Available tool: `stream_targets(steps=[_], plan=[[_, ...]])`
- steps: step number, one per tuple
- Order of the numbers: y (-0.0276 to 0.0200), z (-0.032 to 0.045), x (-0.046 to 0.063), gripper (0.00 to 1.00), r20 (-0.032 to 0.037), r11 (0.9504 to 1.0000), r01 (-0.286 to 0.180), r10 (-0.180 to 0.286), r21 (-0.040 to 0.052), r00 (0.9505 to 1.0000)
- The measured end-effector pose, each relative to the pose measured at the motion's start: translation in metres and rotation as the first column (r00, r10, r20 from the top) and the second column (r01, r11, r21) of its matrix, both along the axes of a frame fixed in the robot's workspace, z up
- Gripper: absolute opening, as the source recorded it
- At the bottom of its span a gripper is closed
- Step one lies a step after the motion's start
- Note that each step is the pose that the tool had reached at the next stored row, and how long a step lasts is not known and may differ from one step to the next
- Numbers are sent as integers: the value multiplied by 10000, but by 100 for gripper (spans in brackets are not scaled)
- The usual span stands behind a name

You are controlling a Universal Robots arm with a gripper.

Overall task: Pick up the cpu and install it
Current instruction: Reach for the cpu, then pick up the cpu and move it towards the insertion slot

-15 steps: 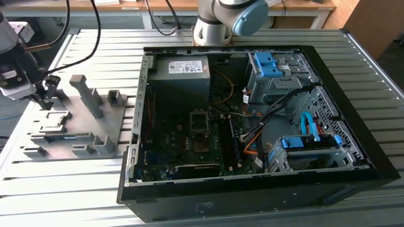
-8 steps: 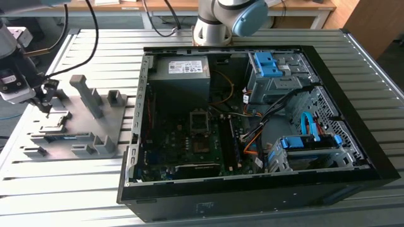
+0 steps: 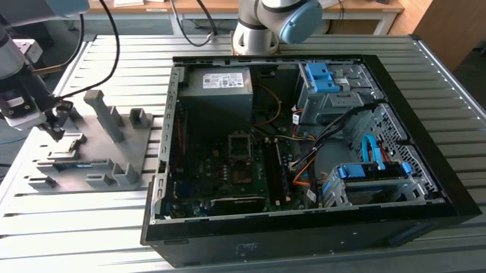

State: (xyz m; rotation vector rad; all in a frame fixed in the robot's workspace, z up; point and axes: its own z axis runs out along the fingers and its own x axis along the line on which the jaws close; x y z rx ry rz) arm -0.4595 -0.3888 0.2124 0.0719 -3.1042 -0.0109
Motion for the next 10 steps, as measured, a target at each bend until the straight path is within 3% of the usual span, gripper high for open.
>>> stream_targets(steps=[10], plan=[[-1, -28, -2, 10, 0, 10000, -1, 1, 0, 10000]])
